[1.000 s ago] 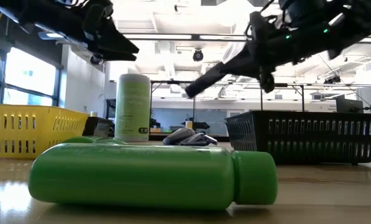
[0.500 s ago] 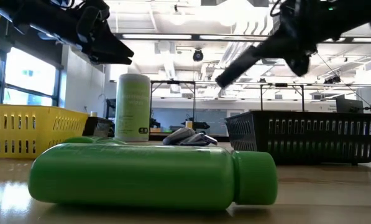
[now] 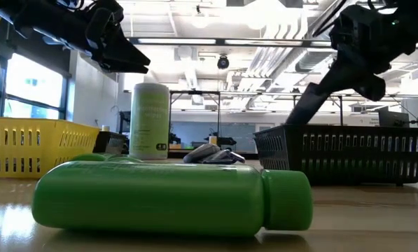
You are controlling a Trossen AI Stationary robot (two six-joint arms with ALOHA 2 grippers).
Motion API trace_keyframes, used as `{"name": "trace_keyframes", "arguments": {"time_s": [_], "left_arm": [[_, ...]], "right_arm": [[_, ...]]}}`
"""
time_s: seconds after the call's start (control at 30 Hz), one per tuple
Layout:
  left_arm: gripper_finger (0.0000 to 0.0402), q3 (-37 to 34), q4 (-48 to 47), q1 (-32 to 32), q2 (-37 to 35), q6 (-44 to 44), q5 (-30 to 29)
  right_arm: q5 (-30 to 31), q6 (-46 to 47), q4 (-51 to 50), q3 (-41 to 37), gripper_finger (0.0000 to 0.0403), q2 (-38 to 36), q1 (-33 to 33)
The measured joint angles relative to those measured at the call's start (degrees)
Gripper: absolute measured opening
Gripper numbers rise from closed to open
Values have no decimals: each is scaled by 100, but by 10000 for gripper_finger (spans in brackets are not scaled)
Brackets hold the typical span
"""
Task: Pick & Place Travel size toiletries
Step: Put the blue shave cream tub into the top right black bin
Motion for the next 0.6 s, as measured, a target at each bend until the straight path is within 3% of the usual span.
{"name": "trace_keyframes", "arguments": {"time_s": [0.6], "left_arm": [[287,0,-2,2,2,5,2]], "right_arm": [[-169,369,170,2,3,871,7]]}}
